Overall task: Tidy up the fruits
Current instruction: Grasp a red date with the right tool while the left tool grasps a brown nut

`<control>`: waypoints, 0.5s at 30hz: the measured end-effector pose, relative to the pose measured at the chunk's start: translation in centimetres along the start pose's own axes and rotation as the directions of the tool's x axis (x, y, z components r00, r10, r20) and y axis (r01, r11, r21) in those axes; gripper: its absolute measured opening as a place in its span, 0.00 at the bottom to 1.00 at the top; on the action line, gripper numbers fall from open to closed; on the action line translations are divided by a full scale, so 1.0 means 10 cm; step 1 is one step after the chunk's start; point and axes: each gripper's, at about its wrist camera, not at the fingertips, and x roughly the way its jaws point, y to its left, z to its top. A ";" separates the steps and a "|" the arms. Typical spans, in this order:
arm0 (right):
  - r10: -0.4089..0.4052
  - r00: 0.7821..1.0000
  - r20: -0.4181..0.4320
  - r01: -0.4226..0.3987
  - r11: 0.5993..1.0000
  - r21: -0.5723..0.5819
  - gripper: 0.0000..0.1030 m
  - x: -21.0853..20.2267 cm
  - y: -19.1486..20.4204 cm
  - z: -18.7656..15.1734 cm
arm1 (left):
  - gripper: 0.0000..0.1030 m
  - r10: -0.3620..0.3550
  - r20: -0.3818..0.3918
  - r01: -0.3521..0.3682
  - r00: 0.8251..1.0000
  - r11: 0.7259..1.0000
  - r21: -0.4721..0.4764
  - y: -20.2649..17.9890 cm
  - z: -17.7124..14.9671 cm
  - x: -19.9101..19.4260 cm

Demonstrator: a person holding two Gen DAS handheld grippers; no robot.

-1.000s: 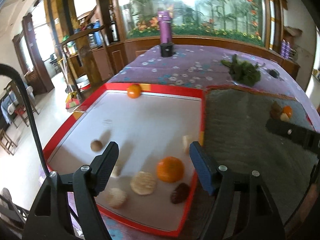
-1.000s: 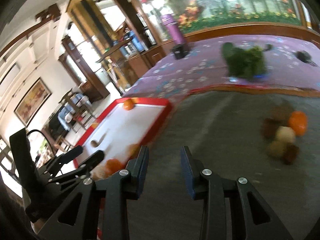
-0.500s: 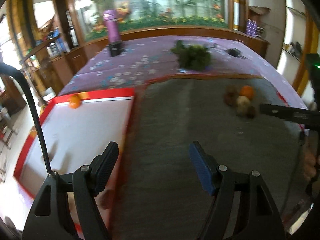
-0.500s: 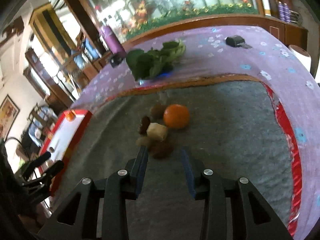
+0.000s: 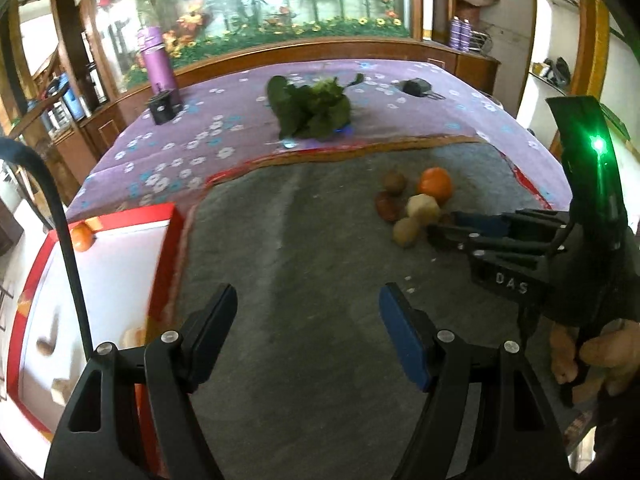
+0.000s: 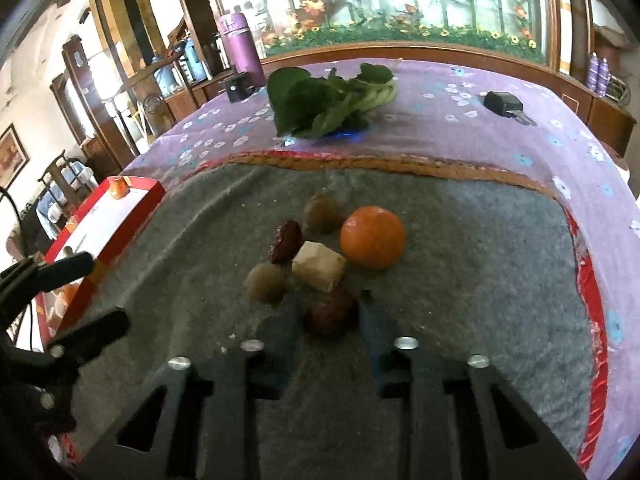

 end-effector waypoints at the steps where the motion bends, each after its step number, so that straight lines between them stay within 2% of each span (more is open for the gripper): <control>1: 0.001 1.000 -0.001 -0.001 1.000 0.001 0.18 0.00 -0.02 0.00 | 0.71 -0.003 0.002 0.003 1.000 1.000 0.008 -0.03 0.02 0.01; 4: 0.009 1.000 0.012 -0.009 0.999 0.043 0.18 -0.06 -0.13 0.01 | 0.71 -0.031 0.012 0.030 0.999 0.998 0.050 -0.15 0.11 0.03; 6: 0.024 0.999 0.026 -0.027 0.992 0.122 0.18 -0.10 -0.30 0.02 | 0.71 -0.056 0.013 0.055 0.998 0.995 0.078 -0.22 0.17 0.07; 11: 0.074 0.997 0.019 -0.076 0.946 0.316 0.18 -0.11 -0.70 0.00 | 0.71 -0.124 -0.040 0.128 0.991 0.984 0.120 -0.36 0.29 0.28; 12: 0.093 0.995 0.027 -0.097 0.936 0.338 0.18 -0.13 -0.74 -0.01 | 0.71 -0.119 -0.047 0.124 0.992 0.984 0.130 -0.38 0.30 0.31; 14: 0.081 0.996 0.039 -0.089 0.937 0.338 0.19 -0.17 -0.75 0.00 | 0.69 -0.130 -0.057 0.137 0.990 0.980 0.146 -0.41 0.33 0.37; 15: 0.074 0.996 0.040 -0.083 0.938 0.338 0.19 -0.17 -0.75 0.01 | 0.65 -0.139 -0.062 0.147 0.988 0.978 0.145 -0.41 0.34 0.40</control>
